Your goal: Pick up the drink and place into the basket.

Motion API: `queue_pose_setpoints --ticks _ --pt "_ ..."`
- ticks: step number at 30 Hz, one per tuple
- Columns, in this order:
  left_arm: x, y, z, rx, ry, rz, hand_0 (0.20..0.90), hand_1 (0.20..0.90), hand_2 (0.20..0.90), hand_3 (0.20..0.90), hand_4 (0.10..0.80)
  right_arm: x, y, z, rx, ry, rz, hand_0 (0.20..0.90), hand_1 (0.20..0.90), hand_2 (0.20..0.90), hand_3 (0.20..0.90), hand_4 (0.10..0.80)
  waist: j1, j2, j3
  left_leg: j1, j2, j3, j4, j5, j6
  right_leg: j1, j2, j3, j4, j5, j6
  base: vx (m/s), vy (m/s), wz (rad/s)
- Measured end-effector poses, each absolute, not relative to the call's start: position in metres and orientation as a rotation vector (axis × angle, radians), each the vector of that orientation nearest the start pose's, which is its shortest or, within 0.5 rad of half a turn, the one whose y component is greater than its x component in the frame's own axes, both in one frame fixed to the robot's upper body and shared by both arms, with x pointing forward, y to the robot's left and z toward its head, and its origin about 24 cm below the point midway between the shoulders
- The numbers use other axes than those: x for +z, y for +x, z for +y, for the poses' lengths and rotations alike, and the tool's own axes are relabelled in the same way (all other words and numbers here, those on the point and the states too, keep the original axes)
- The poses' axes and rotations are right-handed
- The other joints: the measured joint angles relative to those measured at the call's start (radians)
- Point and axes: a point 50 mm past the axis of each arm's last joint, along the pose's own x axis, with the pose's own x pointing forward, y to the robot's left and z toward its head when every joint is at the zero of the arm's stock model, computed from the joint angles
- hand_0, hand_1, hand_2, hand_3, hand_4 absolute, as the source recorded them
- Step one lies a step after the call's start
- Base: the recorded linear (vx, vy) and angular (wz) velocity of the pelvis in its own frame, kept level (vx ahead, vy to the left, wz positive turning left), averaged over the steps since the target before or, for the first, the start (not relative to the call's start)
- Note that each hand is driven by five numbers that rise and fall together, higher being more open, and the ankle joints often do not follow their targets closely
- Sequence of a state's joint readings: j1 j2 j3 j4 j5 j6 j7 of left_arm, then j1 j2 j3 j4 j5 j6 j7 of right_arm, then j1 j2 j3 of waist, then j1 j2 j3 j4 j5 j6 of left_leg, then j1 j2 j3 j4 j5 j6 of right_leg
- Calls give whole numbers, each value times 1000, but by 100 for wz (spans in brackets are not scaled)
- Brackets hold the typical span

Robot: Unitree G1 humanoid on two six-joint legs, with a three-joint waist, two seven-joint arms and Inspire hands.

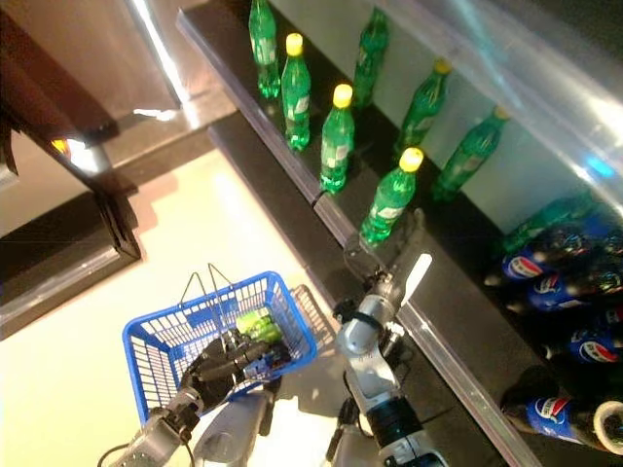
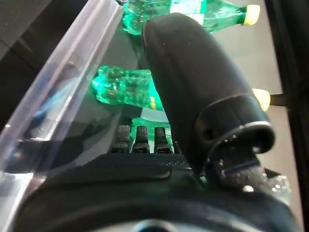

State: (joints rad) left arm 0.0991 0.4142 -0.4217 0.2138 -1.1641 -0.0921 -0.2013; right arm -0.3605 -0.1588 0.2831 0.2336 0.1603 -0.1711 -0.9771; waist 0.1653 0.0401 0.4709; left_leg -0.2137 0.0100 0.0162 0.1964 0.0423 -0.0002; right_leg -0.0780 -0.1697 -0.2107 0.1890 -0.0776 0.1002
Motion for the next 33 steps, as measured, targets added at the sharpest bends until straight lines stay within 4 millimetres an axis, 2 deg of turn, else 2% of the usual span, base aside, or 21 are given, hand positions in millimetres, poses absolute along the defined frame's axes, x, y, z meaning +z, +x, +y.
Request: queue_pose_setpoints --ticks 6,12,17,33 --pt "-24 222 156 -259 -720 352 300 300 300 200 100 114 316 -134 -632 89 -310 900 900 900 900 800 -2 -9 46 -60 5 2 -2 15 0 -65 6 3 0 13 0 -145 -18 -3" --pt "-22 230 156 -253 -707 345 300 300 300 200 100 124 322 -140 -654 135 -327 900 900 900 900 800 -2 -25 61 -92 7 2 -5 15 0 -98 10 4 -1 17 -1 -84 -6 -2" --pt "-12 242 154 -268 -699 297 300 300 300 200 100 134 328 -147 -664 123 -371 900 900 900 900 800 -3 -30 64 -121 11 3 -4 15 0 -127 13 5 0 20 -3 -53 7 -2" --pt "-1 255 152 -279 -691 232 300 300 300 200 100 160 339 -156 -712 261 -433 900 900 900 900 800 -5 -40 68 -147 12 16 -6 15 0 -163 15 23 -1 27 -3 -21 11 -3"
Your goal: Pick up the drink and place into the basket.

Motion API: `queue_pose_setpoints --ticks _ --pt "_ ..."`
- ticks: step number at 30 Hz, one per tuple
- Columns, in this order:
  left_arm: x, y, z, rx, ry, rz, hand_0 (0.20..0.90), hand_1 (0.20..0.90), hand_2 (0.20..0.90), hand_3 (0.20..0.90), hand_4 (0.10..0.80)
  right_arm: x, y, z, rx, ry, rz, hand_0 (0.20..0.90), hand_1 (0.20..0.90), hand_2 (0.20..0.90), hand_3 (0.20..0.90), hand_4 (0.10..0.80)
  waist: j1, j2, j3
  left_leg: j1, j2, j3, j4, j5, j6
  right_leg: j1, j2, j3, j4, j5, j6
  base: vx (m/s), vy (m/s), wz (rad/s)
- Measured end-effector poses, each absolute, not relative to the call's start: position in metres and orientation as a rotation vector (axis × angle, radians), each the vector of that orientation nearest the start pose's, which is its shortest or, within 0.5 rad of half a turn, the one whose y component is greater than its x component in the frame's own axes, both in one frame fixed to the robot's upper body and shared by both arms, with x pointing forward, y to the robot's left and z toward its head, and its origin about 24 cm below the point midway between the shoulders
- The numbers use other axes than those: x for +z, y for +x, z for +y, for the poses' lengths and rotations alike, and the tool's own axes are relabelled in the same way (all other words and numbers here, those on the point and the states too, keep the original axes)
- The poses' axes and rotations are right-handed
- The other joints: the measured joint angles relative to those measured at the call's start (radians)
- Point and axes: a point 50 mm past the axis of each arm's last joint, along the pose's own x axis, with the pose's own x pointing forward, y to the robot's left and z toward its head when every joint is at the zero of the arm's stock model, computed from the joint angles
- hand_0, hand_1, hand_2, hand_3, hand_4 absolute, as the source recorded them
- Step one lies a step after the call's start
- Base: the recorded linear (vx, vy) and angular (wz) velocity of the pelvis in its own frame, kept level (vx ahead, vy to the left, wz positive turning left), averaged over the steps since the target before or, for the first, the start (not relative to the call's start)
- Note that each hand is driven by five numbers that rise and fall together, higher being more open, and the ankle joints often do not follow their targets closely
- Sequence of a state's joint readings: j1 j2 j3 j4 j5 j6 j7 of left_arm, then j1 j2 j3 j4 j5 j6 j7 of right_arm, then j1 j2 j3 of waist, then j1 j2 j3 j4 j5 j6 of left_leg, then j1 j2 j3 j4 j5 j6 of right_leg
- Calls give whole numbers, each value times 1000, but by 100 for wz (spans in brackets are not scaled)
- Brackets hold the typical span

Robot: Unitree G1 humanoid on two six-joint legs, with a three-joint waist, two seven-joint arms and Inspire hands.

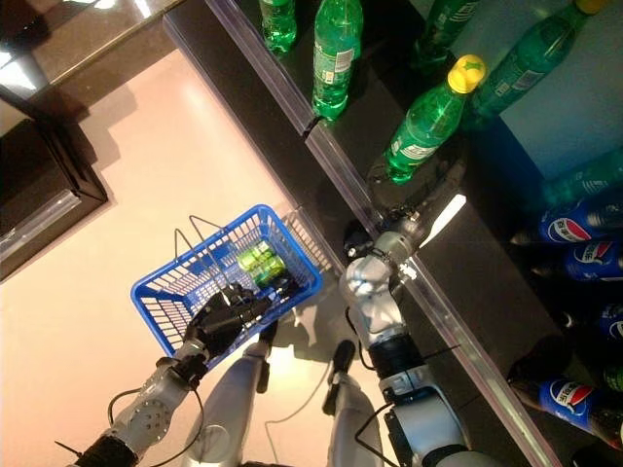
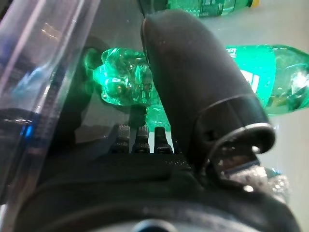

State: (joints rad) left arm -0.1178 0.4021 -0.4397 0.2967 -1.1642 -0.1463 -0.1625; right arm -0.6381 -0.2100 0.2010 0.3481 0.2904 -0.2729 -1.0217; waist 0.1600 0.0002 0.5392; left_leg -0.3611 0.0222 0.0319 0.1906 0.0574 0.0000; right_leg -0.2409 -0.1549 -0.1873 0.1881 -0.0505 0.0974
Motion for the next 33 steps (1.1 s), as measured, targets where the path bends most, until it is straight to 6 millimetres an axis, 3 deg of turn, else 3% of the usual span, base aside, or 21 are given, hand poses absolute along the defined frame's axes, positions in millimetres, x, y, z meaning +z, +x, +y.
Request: queue_pose_setpoints --ticks 14,15,16,17,33 --pt "-3 254 153 -272 -690 239 300 300 300 200 100 167 350 -161 -576 333 -408 900 900 900 900 800 1 0 0 0 0 0 1 0 1 0 0 0 3 0 0 0 0 0" --pt "-3 254 153 -272 -690 239 300 300 300 200 100 167 350 -161 -571 329 -408 660 660 660 620 520 1 0 0 0 0 0 1 0 1 0 0 0 3 0 0 0 0 0" --pt "-3 254 153 -272 -690 239 300 300 300 200 100 167 351 -161 -569 325 -407 545 545 545 485 385 0 0 0 0 0 0 1 0 1 0 0 0 3 0 0 0 0 0" --pt "-3 254 153 -272 -690 240 300 300 300 200 100 167 352 -162 -573 319 -405 300 300 300 200 100 0 0 0 0 -1 0 1 0 1 0 0 0 3 0 0 0 0 0" --pt "-2 255 153 -273 -689 237 300 300 300 200 100 167 363 -186 -633 277 -369 300 300 300 200 100 4 0 0 -1 -2 -2 1 1 1 -2 -1 -1 5 0 0 0 0 0"
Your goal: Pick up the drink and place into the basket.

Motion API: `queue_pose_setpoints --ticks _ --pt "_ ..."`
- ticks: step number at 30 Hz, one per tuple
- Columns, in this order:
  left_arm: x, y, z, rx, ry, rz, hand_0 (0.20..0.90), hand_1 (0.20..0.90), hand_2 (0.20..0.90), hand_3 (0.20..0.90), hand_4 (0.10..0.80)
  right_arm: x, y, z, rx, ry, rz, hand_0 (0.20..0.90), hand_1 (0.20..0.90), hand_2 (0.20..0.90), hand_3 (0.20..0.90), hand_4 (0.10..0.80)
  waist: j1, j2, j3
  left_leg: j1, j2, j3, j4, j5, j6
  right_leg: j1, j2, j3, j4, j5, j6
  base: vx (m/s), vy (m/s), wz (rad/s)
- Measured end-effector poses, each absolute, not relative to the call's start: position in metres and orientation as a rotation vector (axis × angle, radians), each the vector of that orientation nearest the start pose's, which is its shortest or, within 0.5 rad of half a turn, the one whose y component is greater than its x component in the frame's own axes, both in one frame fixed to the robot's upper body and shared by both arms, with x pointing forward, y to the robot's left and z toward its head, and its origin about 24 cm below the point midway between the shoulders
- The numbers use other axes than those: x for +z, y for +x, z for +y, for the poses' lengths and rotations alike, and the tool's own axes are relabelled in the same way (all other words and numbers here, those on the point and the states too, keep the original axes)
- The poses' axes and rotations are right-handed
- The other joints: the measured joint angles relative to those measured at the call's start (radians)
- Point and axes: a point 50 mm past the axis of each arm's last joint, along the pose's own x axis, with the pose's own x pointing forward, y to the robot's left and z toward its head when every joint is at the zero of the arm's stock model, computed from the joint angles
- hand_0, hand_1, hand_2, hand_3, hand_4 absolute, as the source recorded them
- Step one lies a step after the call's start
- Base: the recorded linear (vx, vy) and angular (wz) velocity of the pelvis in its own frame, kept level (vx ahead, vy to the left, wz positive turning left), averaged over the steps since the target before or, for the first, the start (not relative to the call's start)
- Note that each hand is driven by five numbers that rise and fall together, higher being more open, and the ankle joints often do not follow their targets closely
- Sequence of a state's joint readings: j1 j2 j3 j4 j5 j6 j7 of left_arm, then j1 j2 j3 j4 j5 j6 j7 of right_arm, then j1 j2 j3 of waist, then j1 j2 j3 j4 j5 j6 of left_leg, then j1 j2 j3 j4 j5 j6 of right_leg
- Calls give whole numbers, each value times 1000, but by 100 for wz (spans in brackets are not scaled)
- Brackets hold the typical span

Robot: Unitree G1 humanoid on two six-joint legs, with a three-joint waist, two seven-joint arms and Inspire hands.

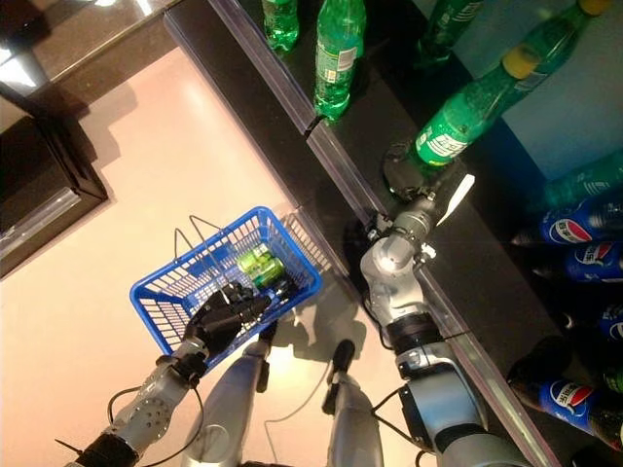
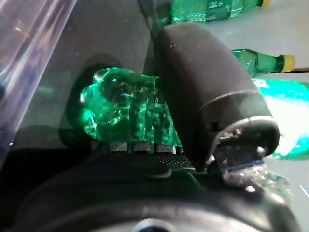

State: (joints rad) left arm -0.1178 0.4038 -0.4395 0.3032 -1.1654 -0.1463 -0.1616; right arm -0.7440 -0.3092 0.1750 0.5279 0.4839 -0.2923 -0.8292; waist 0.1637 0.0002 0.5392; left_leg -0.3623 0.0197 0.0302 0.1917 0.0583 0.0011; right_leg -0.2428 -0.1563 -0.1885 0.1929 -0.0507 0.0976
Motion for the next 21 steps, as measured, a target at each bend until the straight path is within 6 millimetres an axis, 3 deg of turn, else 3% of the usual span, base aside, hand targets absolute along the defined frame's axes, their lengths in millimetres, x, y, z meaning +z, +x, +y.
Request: queue_pose_setpoints --ticks 15,21 --pt "-5 251 157 -259 -693 251 300 300 300 200 100 166 361 -189 -628 283 -373 300 300 300 200 100 1 0 0 0 0 1 0 0 0 0 0 0 0 0 0 0 0 0" --pt "-5 251 157 -253 -696 239 300 300 300 200 100 161 337 -159 -421 291 -434 300 300 300 200 100 -4 1 0 6 1 8 -2 0 0 -1 -1 7 4 0 0 -5 40 -4"
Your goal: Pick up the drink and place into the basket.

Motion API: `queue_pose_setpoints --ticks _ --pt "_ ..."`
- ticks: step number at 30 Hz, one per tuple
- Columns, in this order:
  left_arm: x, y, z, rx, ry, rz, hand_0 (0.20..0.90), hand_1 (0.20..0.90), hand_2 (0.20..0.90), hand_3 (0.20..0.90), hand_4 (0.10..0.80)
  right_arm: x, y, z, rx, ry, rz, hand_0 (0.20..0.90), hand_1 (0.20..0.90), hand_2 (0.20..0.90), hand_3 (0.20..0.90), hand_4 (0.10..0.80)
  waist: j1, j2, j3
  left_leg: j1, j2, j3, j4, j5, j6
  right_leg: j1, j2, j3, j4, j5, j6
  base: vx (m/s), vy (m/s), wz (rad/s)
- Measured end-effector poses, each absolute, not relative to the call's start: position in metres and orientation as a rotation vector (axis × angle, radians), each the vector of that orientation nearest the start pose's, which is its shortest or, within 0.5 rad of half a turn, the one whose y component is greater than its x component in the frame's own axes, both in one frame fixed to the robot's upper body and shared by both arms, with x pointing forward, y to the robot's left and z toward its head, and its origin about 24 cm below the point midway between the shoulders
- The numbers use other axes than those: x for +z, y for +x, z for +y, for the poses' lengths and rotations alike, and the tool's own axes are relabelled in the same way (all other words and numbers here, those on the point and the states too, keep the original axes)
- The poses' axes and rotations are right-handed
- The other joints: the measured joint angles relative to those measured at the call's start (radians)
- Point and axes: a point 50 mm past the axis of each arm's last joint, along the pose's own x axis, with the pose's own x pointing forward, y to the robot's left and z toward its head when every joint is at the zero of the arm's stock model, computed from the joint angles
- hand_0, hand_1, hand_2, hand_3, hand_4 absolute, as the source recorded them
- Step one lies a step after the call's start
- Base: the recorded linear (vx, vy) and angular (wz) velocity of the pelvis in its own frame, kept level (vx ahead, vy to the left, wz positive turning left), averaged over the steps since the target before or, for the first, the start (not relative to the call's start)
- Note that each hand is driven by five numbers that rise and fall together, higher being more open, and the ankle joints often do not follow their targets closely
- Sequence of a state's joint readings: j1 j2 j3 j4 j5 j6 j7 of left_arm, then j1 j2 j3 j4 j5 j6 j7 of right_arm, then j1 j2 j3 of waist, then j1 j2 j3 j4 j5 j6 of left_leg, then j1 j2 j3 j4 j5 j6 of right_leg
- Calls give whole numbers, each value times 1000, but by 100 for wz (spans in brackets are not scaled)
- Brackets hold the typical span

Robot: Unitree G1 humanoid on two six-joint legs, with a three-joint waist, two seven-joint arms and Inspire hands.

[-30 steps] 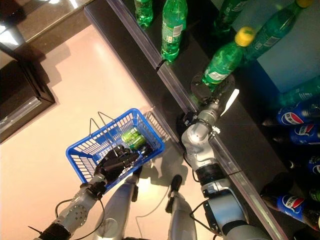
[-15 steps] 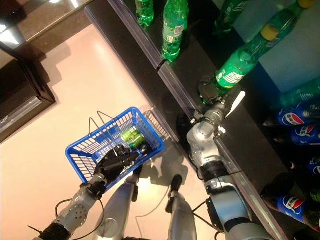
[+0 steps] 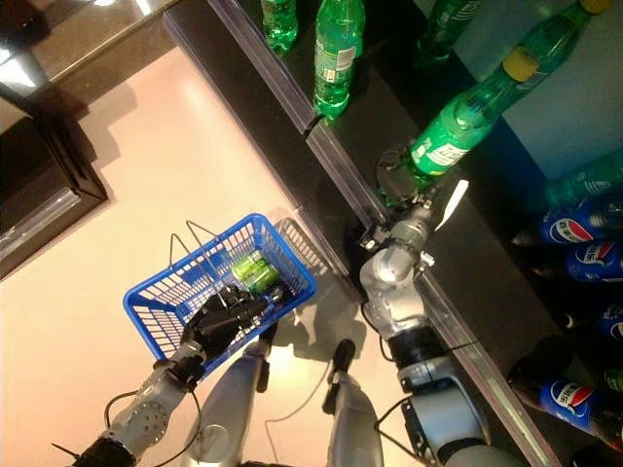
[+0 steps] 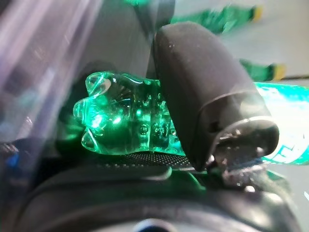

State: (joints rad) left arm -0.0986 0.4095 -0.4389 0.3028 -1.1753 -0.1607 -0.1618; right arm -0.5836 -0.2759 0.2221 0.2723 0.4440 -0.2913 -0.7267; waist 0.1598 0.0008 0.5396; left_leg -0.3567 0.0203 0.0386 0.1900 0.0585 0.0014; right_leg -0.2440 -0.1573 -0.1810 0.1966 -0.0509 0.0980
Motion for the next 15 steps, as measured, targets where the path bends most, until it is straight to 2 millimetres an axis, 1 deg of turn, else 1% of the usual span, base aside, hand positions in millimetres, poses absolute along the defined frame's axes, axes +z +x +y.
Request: queue_pose_setpoints --ticks 3,4,7,11,15 --pt "-5 251 157 -253 -698 238 300 300 300 200 100 161 329 -142 -264 246 -468 300 300 300 200 100 0 0 0 13 0 8 0 1 1 1 -2 12 13 -2 1 -5 18 -8" --pt "-5 251 156 -254 -699 238 300 300 300 200 100 161 327 -139 -241 239 -473 300 300 300 200 100 0 0 0 15 0 9 0 1 1 2 -2 14 15 -2 1 2 12 -6" --pt "-5 250 154 -259 -709 236 300 300 300 200 100 163 322 -123 -81 199 -492 300 300 300 200 100 -1 -1 0 42 0 16 -1 2 2 21 -4 21 25 -4 2 6 22 -4" --pt "-3 246 151 -271 -720 229 300 300 300 200 100 164 314 -112 39 186 -496 300 300 300 200 100 -2 -1 0 79 -5 18 -31 18 4 42 -10 22 27 -5 3 7 0 1" --pt "2 247 147 -295 -749 227 300 300 300 200 100 161 311 -102 127 154 -466 300 300 300 200 100 -2 -1 0 95 -8 18 -35 19 4 59 -13 20 27 -5 4 45 10 2"
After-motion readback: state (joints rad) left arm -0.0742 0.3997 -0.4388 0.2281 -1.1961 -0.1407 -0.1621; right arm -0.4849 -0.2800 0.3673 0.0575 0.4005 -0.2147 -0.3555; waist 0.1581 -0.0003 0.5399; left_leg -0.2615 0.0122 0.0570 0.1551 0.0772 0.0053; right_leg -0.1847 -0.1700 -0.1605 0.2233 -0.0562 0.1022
